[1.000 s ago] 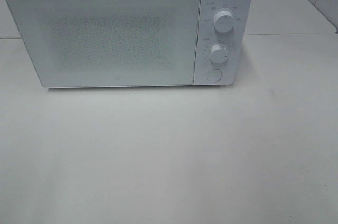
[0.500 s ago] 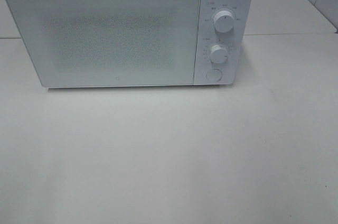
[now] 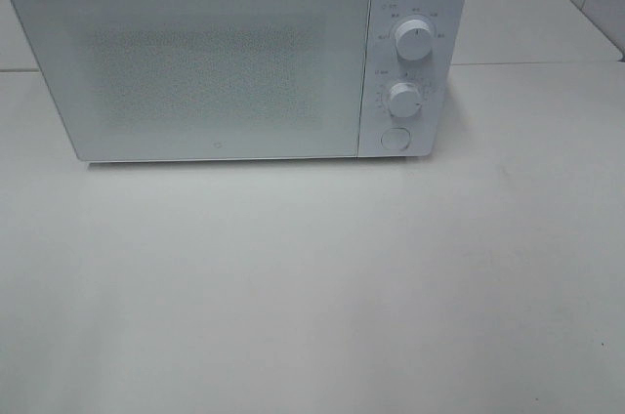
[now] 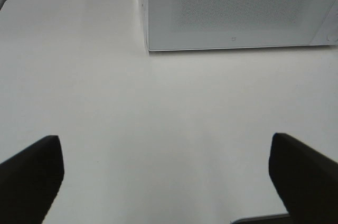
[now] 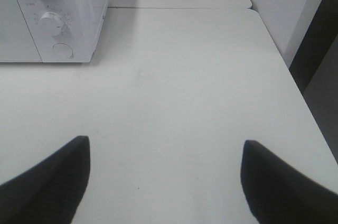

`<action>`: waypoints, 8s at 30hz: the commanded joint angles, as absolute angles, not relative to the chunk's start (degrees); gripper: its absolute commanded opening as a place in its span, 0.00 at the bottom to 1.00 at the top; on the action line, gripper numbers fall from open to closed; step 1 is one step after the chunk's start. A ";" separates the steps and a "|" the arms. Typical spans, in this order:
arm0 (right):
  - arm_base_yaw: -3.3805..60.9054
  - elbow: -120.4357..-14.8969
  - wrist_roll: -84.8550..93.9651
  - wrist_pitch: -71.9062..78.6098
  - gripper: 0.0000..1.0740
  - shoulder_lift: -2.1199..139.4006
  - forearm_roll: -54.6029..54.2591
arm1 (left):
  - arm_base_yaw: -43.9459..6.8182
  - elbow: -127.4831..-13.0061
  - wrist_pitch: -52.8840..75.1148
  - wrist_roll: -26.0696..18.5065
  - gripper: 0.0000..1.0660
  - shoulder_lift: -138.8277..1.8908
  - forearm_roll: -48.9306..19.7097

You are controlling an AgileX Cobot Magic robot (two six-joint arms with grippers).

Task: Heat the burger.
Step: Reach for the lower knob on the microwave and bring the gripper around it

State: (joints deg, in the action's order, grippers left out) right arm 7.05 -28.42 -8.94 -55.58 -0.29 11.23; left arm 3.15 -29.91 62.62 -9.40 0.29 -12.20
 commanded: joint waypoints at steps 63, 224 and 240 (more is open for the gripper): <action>6.82 -29.51 -8.82 1.09 0.69 47.10 13.75 | 3.27 -29.85 61.82 -8.88 0.92 1.78 -12.66; 36.10 -42.74 13.46 68.24 0.67 118.09 -33.29 | 3.27 -29.85 61.82 -8.88 0.92 1.38 -12.61; 34.15 -46.47 13.46 68.01 0.61 120.15 -32.89 | 3.27 -29.85 61.82 -8.88 0.92 1.38 -12.72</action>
